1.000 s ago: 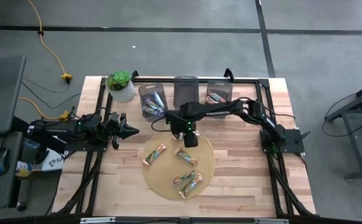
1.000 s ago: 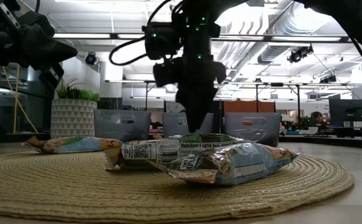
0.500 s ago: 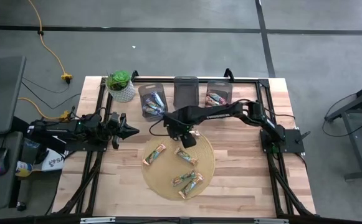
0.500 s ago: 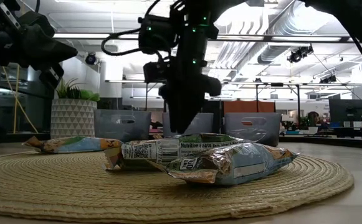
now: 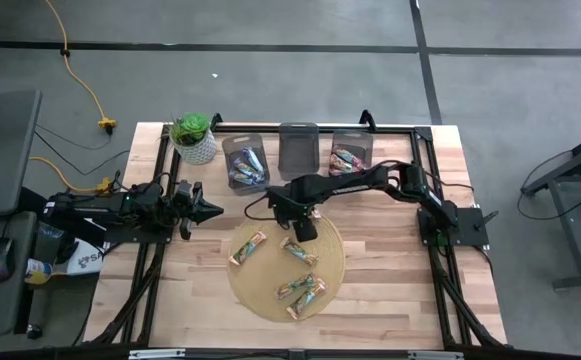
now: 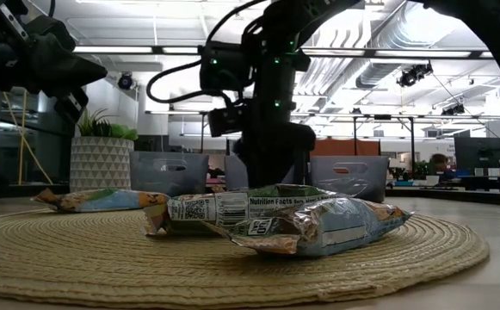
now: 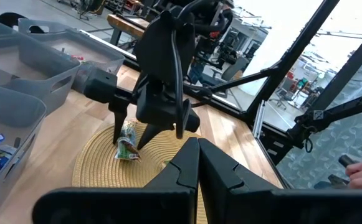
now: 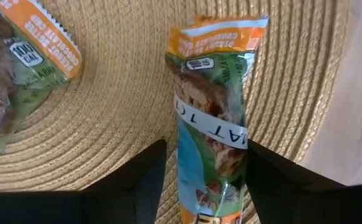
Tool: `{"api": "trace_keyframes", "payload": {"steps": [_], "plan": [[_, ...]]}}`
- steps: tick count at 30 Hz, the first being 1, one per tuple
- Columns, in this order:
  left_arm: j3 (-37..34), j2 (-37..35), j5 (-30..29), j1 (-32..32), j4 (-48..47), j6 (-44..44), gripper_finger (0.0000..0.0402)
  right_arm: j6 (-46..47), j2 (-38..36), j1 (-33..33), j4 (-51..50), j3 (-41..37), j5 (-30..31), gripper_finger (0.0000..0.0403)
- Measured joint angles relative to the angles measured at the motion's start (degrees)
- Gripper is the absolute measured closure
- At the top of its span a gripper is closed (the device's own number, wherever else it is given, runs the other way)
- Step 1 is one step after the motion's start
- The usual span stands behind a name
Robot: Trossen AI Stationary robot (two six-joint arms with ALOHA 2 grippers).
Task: Pick and place Granola Bars by type
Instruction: Put the yellow granola bar into the center black bin
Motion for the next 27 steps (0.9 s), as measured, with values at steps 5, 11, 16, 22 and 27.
{"api": "trace_keyframes", "payload": {"steps": [5, 11, 16, 22, 27], "plan": [[0.0, 0.0, 0.0, 0.0, 0.0, 0.0, 0.0401, 1.2, -0.1, 0.0, 0.8, -0.5, -0.1, 0.0211], [0.0, 0.0, 0.0, 0.0, 0.0, 0.0, 0.0401, 2.5, -0.1, 0.0, 1.5, -0.6, -0.3, 0.0231], [0.0, 0.0, 0.0, 0.0, 0.0, 0.0, 0.0401, 3.4, -0.1, 0.0, 1.6, -0.6, -0.3, 0.0256], [0.0, 0.0, 0.0, 0.0, 0.0, 0.0, 0.0401, 4.6, 0.0, 0.0, 1.6, -0.6, -0.3, 0.027], [0.0, 0.0, 0.0, 0.0, 0.0, 0.0, 0.0401, 5.9, 0.0, 0.0, 1.7, -0.6, -0.3, 0.0278]]}}
